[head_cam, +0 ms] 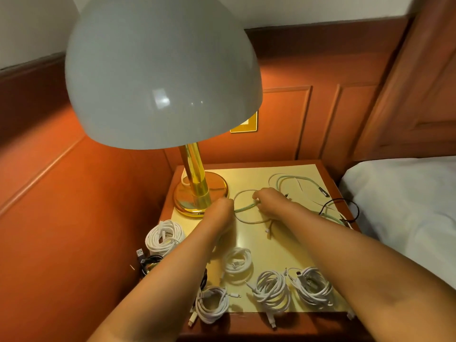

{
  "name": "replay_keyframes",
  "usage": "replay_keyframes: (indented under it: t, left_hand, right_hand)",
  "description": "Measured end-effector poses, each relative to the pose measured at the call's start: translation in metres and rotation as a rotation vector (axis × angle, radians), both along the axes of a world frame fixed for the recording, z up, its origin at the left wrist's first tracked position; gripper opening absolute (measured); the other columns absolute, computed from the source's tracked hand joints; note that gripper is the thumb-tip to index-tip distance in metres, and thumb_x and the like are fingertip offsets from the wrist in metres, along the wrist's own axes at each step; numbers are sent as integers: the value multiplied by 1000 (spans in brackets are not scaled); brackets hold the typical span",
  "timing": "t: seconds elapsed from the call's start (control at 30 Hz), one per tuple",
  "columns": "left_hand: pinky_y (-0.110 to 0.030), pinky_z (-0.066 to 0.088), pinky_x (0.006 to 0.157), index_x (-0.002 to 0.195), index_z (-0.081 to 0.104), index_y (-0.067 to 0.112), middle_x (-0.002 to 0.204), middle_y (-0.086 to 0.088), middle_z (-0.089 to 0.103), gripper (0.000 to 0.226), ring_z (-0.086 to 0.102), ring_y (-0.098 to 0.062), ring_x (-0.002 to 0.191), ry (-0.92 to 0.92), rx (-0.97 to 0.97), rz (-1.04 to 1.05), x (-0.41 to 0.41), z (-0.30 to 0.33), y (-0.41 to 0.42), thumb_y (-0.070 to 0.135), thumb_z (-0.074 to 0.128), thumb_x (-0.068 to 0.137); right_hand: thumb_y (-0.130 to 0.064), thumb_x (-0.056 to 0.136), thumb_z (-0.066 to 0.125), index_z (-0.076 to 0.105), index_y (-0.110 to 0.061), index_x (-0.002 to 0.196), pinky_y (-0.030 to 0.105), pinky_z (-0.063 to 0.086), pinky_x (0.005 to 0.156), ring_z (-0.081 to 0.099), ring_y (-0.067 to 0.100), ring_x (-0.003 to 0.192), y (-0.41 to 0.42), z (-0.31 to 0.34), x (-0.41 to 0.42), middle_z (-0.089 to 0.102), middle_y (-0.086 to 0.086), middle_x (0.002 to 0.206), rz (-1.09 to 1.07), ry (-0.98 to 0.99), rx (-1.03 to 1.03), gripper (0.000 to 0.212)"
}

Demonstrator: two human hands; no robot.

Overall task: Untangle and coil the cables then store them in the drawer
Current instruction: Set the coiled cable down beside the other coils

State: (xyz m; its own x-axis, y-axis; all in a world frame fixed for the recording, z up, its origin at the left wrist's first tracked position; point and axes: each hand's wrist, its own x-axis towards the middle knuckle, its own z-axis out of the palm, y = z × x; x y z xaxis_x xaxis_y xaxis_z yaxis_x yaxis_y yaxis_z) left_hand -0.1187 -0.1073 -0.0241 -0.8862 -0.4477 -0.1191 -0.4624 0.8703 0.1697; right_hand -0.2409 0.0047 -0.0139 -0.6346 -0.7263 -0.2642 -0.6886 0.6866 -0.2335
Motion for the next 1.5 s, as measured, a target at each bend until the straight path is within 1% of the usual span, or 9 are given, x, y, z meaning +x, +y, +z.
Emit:
replay_keyframes:
  t: [0.13, 0.37, 0.57, 0.8, 0.87, 1.03, 1.23, 1.33, 1.5]
  left_hand:
    - [-37, 50, 79, 104, 59, 6, 108, -14, 57, 16, 58, -30, 95, 71, 19, 21, -2, -1, 0, 4, 48, 93]
    - [-27, 33, 66, 90, 59, 8, 91, -6, 57, 12, 51, -19, 82, 667, 445, 413, 5, 38, 30, 10, 48, 95]
    - [-29, 44, 67, 94, 63, 9, 81, -4, 60, 14, 54, -18, 77, 684, 1054, 438, -17, 87, 85, 14, 50, 97]
    - [-36, 45, 91, 116, 58, 8, 110, -6, 62, 31, 58, -22, 106, 622, 1286, 383, -54, 158, 110, 30, 41, 104]
    - [-32, 47, 83, 108, 60, 8, 101, -7, 67, 30, 63, -19, 94, 644, 1330, 379, -65, 173, 111, 31, 42, 104]
    - [-23, 45, 57, 78, 60, 8, 66, -4, 52, 33, 51, -15, 59, 743, 1331, 284, -81, 208, 113, 19, 42, 104]
    - [-24, 35, 53, 75, 58, 12, 61, 0, 46, 33, 41, -12, 54, 770, 1238, 150, -82, 220, 106, 17, 40, 103]
    - [-25, 30, 51, 79, 58, 10, 61, -1, 46, 32, 37, -11, 51, 730, 1221, 126, -75, 210, 103, 19, 40, 104]
    - [-25, 26, 51, 81, 57, 8, 59, 0, 40, 29, 32, -11, 52, 685, 1218, 105, -57, 195, 100, 21, 43, 103]
  right_hand:
    - [-11, 90, 52, 72, -16, 103, 35, 55, 76, 61, 29, 93, 1, -2, -3, 64, 8, 107, 9, 43, -5, 24]
    - [-18, 91, 63, 73, -15, 90, 30, 48, 72, 60, 24, 87, 48, 42, -2, 67, 4, 92, -377, -117, -531, 10]
    - [-13, 89, 66, 71, -10, 88, 24, 36, 62, 60, 21, 82, 92, 74, 16, 65, 0, 81, -595, -106, -888, 6]
    - [-11, 91, 63, 67, -9, 76, 25, 41, 56, 54, 10, 65, 120, 90, 29, 63, 0, 68, -448, -126, -1072, 15]
    - [-11, 92, 62, 63, -16, 65, 31, 44, 57, 50, 8, 56, 120, 88, 24, 58, -3, 58, -394, -107, -1069, 27]
    - [-18, 91, 62, 66, -19, 77, 31, 54, 75, 61, 8, 68, 103, 91, 7, 66, -6, 70, -360, -224, -930, 15]
    - [-34, 97, 54, 64, -20, 92, 36, 50, 80, 60, 17, 78, 85, 85, -22, 66, 2, 81, -419, -463, -741, 18]
    - [-22, 102, 45, 62, -13, 104, 26, 45, 68, 55, 14, 70, 69, 101, -31, 59, 3, 78, -339, -444, -696, 19]
    - [1, 97, 39, 56, -12, 75, 35, 46, 72, 51, 20, 66, 57, 140, -51, 54, 9, 66, -255, -354, -569, 31]
